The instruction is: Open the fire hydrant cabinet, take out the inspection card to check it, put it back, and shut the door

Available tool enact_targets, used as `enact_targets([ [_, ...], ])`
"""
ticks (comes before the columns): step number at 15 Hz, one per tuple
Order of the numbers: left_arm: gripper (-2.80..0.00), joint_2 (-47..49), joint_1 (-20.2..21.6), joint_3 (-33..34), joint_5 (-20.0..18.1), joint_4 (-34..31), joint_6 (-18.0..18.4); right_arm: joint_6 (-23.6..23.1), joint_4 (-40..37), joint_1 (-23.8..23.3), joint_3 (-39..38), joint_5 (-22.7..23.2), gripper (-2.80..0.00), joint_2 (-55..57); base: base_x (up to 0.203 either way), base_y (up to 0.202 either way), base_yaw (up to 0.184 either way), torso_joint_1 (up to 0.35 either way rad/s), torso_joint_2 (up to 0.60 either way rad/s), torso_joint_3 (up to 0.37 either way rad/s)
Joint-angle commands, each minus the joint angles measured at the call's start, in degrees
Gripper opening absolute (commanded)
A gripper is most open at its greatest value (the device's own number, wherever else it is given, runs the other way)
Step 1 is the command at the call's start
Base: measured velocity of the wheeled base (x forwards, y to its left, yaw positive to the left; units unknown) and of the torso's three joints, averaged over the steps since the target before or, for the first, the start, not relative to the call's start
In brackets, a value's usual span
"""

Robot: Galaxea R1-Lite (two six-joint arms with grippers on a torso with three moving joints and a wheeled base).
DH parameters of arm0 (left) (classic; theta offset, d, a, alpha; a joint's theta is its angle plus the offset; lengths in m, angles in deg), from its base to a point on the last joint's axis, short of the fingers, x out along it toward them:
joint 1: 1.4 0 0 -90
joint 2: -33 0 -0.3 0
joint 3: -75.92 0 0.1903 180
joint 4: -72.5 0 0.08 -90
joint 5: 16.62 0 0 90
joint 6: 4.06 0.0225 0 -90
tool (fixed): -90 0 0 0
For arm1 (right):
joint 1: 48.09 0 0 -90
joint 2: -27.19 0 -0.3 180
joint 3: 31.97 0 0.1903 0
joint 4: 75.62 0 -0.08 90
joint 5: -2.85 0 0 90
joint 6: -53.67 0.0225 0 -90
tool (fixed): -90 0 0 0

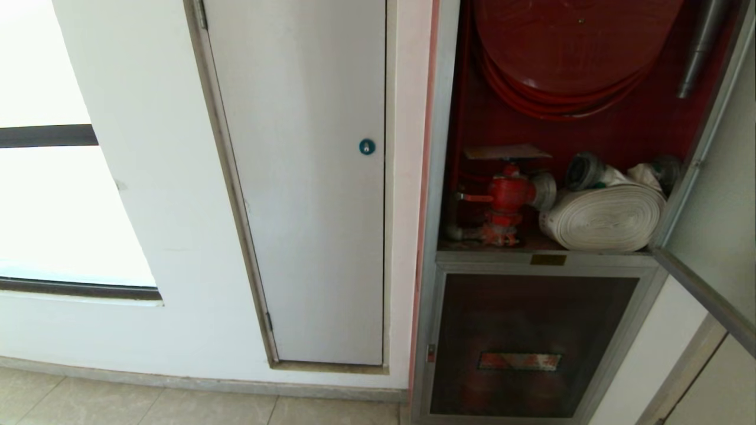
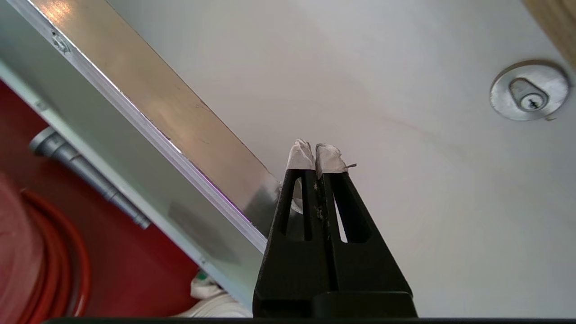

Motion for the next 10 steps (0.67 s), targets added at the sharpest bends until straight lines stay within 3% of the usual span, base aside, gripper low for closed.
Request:
enact_targets([
  [1, -2.8, 0.1, 0.0, 1.6, 0.0, 0.0, 0.0, 0.2, 0.4, 0.1, -0.7, 1.0, -2.8, -1.1, 0.0, 0.0, 0.0, 0.0, 0.0, 0.0],
  [7, -2.8, 0.1, 0.0, 1.6, 0.0, 0.0, 0.0, -0.1, -0.6, 0.6, -3.1, 6.6, -2.8, -7.9, 0.0, 0.0, 0.0, 0.0, 0.0, 0.0],
  [10, -2.8, 0.1, 0.0, 1.6, 0.0, 0.0, 0.0, -0.2, -5.6, 3.7, -3.5, 9.0, -2.8, -13.0, 0.0, 0.0, 0.0, 0.0, 0.0, 0.0],
])
